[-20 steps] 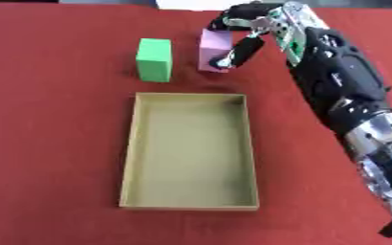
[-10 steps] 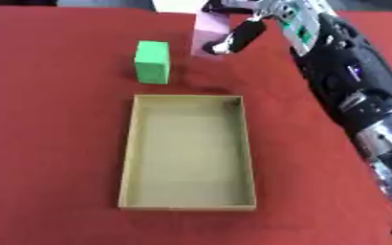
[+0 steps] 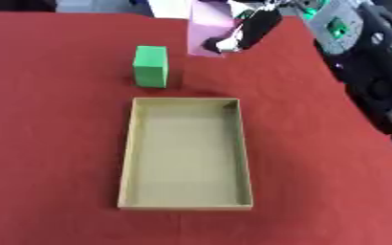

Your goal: Pick up objects on the table and place them in the box.

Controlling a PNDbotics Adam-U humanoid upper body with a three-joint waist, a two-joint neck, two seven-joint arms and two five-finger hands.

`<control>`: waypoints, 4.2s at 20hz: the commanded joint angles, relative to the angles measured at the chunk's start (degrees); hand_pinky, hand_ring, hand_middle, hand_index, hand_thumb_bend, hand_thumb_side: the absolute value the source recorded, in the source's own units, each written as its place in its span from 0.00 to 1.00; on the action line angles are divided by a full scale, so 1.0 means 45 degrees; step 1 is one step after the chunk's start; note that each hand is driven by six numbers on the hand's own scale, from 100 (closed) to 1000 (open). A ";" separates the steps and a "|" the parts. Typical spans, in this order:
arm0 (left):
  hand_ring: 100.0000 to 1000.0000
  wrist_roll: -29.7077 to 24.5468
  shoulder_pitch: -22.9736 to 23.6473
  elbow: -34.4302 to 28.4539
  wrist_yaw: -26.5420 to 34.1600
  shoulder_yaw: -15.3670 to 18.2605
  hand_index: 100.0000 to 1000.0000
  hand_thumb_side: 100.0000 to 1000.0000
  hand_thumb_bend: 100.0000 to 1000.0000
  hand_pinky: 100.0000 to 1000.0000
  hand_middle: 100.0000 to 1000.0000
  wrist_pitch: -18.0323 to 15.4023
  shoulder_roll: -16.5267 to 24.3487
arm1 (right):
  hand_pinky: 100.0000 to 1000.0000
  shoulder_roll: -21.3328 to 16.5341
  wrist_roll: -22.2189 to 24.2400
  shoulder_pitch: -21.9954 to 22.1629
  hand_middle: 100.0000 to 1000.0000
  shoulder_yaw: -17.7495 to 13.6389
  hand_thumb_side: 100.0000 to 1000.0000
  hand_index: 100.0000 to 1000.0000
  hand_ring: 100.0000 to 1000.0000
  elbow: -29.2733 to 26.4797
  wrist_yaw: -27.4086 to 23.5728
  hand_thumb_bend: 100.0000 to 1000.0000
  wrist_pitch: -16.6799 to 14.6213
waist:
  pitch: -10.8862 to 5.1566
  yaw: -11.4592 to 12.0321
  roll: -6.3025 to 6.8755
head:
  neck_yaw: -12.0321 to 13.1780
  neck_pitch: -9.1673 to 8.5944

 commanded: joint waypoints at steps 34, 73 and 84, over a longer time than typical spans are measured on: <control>0.70 -0.0321 -0.0195 -0.0183 -0.0033 0.0066 0.78 0.65 0.08 0.70 0.61 -0.0031 0.0162 | 0.76 0.0601 0.0088 0.3062 0.62 0.2245 0.48 0.85 0.73 -0.3042 0.2971 0.18 0.0013 | -0.0209 0.0018 0.0139 | 0.0084 0.0265; 0.72 -0.1284 -0.1980 -0.0183 -0.0814 -0.0485 0.78 0.61 0.09 0.71 0.61 0.0515 0.1988 | 0.79 -0.1740 -0.3954 0.5007 0.64 -0.3957 0.78 0.93 0.75 -0.8587 -0.0906 0.00 0.2580 | -0.0079 -0.0506 0.0346 | 0.0779 0.0033; 0.75 -0.4820 -0.5084 -0.0086 -0.3292 -0.1648 0.81 0.62 0.17 0.75 0.64 0.3250 0.4505 | 0.76 -0.2015 -0.6933 0.6273 0.58 -0.5906 0.85 0.88 0.72 -0.8622 -0.2299 0.00 0.2872 | 0.0040 -0.0872 0.0463 | 0.1149 0.0099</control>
